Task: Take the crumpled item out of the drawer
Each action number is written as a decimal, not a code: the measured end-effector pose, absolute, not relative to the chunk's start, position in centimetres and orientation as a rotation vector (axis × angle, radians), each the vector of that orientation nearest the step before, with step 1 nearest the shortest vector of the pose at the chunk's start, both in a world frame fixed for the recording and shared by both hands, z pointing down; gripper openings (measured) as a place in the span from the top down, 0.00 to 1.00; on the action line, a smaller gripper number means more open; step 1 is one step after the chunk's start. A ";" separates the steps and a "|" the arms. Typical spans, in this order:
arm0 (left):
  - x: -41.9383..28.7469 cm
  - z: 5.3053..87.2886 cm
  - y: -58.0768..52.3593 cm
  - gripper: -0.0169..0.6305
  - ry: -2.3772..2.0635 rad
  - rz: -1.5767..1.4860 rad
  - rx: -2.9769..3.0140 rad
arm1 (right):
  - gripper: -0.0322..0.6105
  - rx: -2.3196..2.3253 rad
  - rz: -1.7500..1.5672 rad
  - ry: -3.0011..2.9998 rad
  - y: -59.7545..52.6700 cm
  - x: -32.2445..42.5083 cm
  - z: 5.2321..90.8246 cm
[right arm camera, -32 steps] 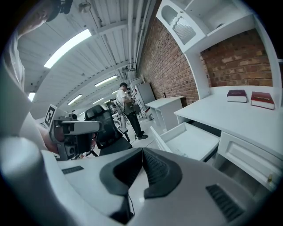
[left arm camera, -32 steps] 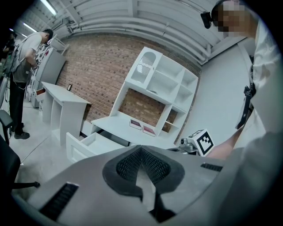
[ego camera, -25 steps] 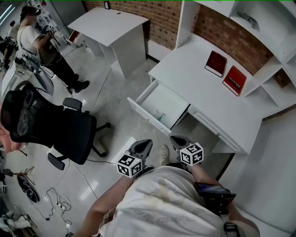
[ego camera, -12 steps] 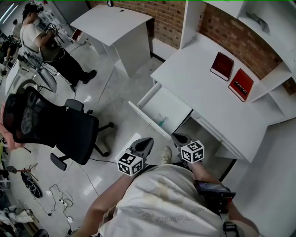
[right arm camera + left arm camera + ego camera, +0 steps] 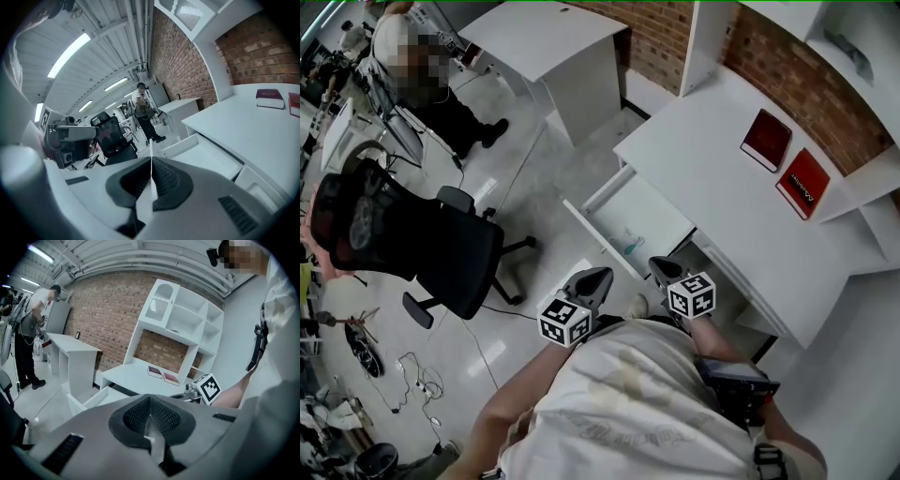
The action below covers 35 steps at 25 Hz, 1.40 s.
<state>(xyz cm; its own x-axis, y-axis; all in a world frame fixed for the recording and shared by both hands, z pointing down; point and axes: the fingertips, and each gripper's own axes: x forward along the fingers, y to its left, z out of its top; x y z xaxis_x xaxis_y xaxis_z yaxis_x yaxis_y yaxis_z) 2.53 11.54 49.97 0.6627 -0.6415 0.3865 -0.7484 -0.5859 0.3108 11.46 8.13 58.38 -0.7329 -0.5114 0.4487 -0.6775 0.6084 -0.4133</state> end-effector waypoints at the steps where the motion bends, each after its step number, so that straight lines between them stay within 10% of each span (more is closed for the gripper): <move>1: 2.7 50.0 11.4 0.94 -1.092 0.325 2.427 | 0.91 0.952 0.826 -2.554 7.9 11.4 58.4; 35: 1.9 51.4 8.8 0.94 -1.197 0.320 2.338 | 0.91 0.776 0.826 -2.497 5.9 10.7 62.0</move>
<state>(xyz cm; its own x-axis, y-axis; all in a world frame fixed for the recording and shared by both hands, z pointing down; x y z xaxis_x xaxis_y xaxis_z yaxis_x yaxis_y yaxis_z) 1.90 8.84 51.43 0.5874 -0.6939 0.4164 -0.8092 -0.4946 0.3172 10.67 5.92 62.01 -0.7675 -0.3777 0.5180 -0.6121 0.6717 -0.4173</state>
